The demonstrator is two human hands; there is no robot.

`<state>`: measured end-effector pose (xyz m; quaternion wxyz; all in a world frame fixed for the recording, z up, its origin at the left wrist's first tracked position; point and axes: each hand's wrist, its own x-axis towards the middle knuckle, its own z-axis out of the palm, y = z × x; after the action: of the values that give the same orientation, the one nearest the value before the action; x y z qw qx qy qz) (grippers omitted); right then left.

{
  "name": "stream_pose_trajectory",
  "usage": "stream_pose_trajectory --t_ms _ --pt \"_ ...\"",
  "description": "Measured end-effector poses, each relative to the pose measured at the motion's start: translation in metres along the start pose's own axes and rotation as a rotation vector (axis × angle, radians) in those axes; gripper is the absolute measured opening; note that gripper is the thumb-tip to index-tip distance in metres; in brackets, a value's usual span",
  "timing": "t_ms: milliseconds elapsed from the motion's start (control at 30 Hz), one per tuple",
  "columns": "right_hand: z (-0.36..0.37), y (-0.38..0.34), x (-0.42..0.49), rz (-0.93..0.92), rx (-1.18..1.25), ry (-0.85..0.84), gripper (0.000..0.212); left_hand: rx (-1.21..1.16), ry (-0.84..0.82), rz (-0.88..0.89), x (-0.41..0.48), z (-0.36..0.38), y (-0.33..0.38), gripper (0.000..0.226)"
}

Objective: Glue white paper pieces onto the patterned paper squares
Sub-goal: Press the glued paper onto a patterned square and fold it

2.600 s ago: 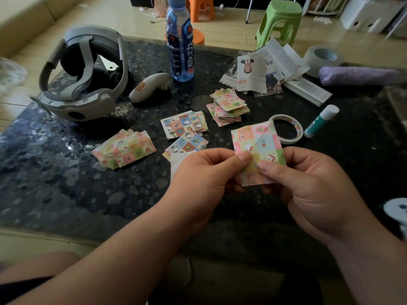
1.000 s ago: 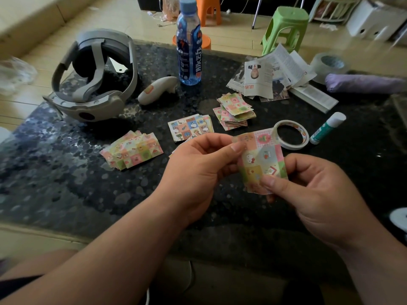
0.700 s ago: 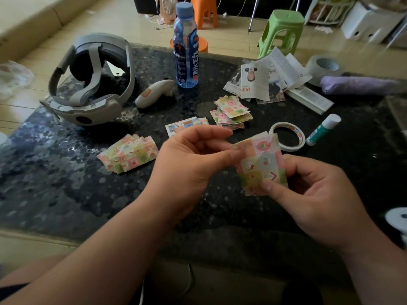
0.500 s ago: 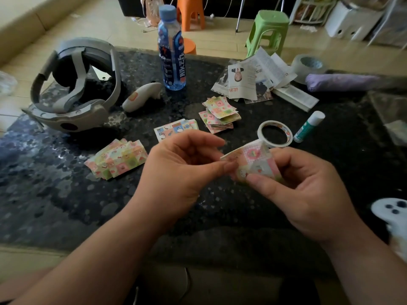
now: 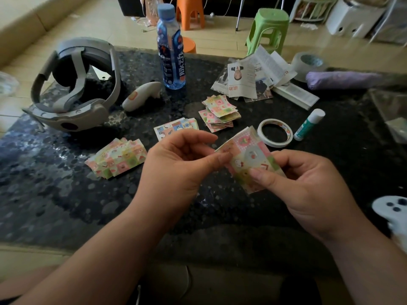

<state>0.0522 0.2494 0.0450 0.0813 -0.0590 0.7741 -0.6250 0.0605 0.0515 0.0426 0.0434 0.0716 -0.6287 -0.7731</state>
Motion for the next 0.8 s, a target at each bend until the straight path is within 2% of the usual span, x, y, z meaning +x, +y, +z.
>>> stream_pose_trajectory --t_ms 67,133,200,300,367,567,667,800 --pt "-0.001 0.0 0.0 0.001 -0.019 0.006 0.024 -0.073 -0.071 -0.109 0.001 -0.002 0.0 0.047" --pt "-0.002 0.001 0.002 0.0 -0.028 0.021 0.022 -0.107 -0.138 -0.207 0.003 -0.004 0.001 0.047" --pt "-0.002 0.002 0.003 -0.002 -0.033 0.039 0.02 -0.099 -0.183 -0.266 0.003 -0.006 0.003 0.041" --pt "-0.003 0.003 0.004 -0.022 -0.04 0.066 0.021 -0.036 -0.256 -0.327 0.001 -0.007 0.004 0.016" --pt "-0.003 0.003 0.004 -0.035 -0.037 0.078 0.02 -0.005 -0.238 -0.336 0.001 -0.008 0.003 0.009" --pt "-0.004 0.004 0.004 -0.066 -0.005 0.04 0.023 0.002 -0.17 -0.307 0.0 -0.007 -0.002 0.008" --pt "-0.003 0.005 0.004 -0.131 0.005 0.014 0.019 0.111 -0.176 -0.278 -0.003 -0.005 -0.005 0.006" --pt "-0.002 0.005 0.005 -0.242 -0.115 -0.003 0.016 0.302 -0.168 -0.169 -0.008 -0.003 -0.009 0.007"
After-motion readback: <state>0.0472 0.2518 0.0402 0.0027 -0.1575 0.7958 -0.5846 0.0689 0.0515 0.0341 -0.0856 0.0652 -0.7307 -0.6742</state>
